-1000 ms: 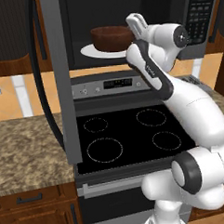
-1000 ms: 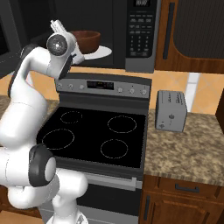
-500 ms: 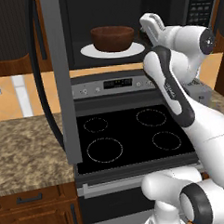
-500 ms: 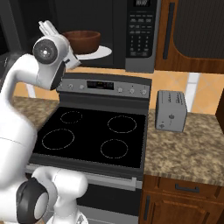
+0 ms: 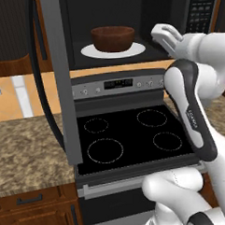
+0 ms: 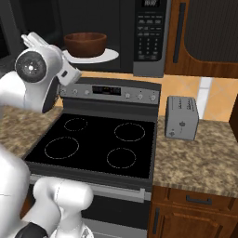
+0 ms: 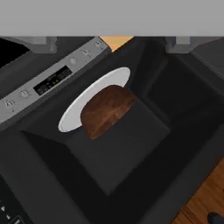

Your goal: Open the microwave, place the bowl with waffle inside the microwave, then close the microwave door and turn it on.

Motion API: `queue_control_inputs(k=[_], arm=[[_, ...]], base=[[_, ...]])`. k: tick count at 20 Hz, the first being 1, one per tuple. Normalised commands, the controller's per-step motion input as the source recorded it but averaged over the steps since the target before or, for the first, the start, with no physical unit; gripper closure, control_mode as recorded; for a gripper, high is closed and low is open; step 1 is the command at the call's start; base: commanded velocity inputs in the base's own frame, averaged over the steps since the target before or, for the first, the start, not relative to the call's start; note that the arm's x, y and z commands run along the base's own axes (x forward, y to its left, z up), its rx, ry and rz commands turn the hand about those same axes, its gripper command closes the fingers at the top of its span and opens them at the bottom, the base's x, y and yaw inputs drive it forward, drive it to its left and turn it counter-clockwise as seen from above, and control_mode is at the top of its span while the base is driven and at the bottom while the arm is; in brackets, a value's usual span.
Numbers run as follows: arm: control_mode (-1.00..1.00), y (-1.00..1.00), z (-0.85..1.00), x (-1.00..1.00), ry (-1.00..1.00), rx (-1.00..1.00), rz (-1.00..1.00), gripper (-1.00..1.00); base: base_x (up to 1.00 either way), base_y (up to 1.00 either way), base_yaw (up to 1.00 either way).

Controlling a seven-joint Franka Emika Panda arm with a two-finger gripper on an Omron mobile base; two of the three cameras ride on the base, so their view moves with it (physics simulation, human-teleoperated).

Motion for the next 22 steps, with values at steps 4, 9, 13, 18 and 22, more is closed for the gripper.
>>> queue_control_inputs(k=[4, 9, 13, 18, 22], arm=[[-1.00, -0.03, 0.00, -0.73, 0.00, -0.27, 0.05, -1.00], [-1.00, 0.00, 0.00, -0.82, 0.00, -0.23, 0.01, -1.00], [-1.00, 0.17, -0.12, -0.78, -0.02, -0.15, 0.00, -1.00], [-1.00, 0.32, -0.29, -0.20, -0.19, -0.06, 0.00, -1.00], [-1.00, 0.25, -0.35, 0.03, -0.26, -0.06, 0.00, -1.00]], base=[[0.00, 0.00, 0.00], [0.00, 0.00, 0.00], [0.00, 0.00, 0.00], [0.00, 0.00, 0.00], [0.00, 0.00, 0.00]])
